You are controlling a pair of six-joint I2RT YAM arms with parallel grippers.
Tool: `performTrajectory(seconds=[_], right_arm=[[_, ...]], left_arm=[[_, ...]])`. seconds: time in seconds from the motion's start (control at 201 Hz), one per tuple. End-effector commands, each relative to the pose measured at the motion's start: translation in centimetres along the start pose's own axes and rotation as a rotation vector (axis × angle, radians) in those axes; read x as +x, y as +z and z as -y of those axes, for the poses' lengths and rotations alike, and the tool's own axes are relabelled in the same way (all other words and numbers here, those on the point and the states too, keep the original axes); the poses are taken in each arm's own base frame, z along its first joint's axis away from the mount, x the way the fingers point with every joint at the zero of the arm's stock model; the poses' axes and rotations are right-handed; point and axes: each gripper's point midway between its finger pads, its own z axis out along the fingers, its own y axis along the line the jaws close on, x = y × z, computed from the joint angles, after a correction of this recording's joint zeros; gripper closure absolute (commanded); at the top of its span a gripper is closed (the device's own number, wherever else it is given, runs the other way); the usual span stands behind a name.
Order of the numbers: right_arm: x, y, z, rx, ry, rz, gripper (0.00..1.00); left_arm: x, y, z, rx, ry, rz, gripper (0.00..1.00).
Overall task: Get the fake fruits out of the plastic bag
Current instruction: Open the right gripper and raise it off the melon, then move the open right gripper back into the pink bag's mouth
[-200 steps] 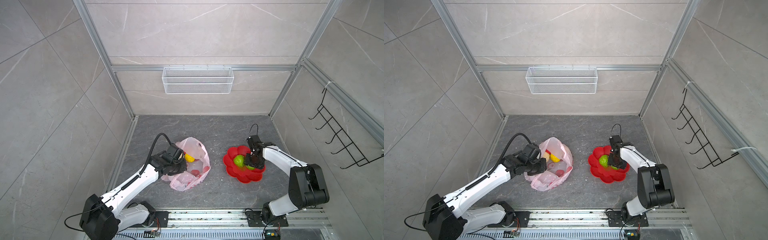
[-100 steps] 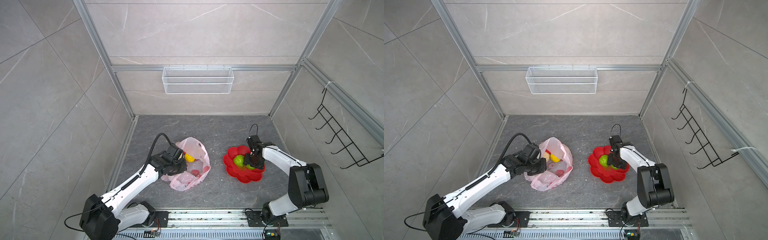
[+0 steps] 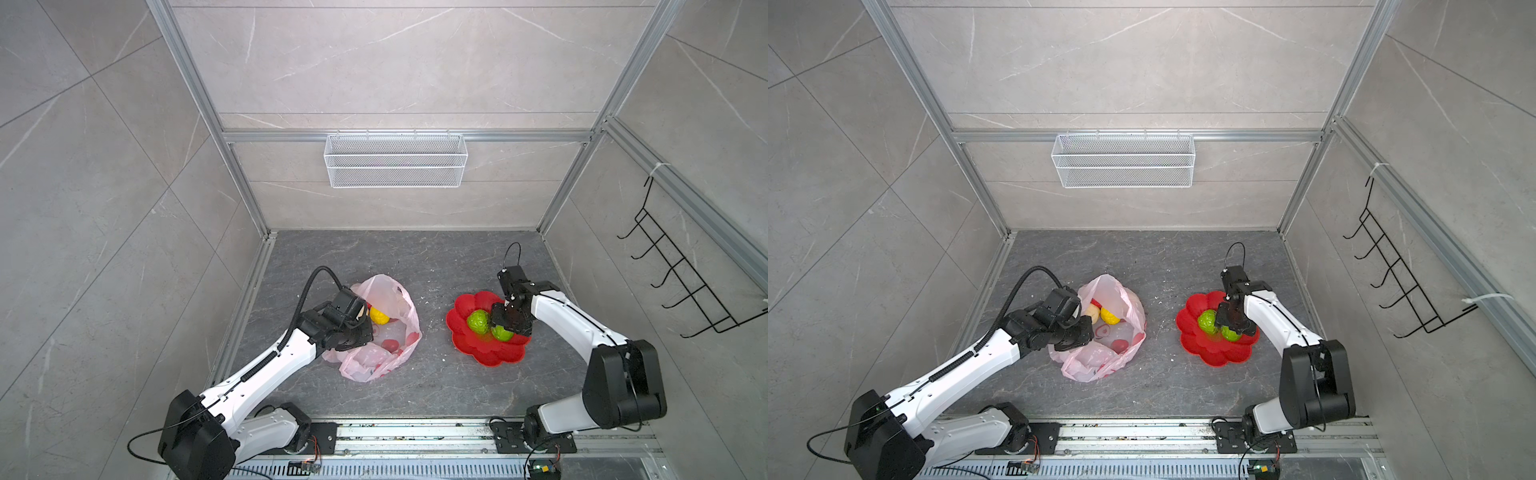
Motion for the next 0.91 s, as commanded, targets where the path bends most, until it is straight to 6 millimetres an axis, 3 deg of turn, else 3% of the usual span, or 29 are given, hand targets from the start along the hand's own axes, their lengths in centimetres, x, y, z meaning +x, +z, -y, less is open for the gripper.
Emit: performTrajectory(seconds=[0.0, 0.314, 0.542, 0.692, 0.901], right_arm=[[0.3, -2.8, 0.3, -0.02, -0.02, 0.015, 0.28], [0.0, -7.9, 0.0, -0.083, -0.047, 0.108, 0.27], [-1.4, -13.5, -3.3, -0.194, -0.139, 0.252, 0.28], [-1.5, -18.2, -8.2, -0.327, -0.264, 0.361, 0.32], [1.5, -23.0, -16.8, -0.576, -0.434, 0.432, 0.37]], left_arm=[[-0.9, -1.1, 1.2, 0.037, 0.028, 0.031, 1.0], [-1.0, -1.1, 1.2, 0.036, 0.028, 0.038, 1.0], [-1.0, -1.2, 0.9, 0.03, 0.022, 0.042, 1.0], [-0.8, -1.1, 0.6, 0.016, 0.015, 0.04, 1.0], [-0.3, -0.9, -0.2, -0.005, -0.005, 0.036, 1.0]])
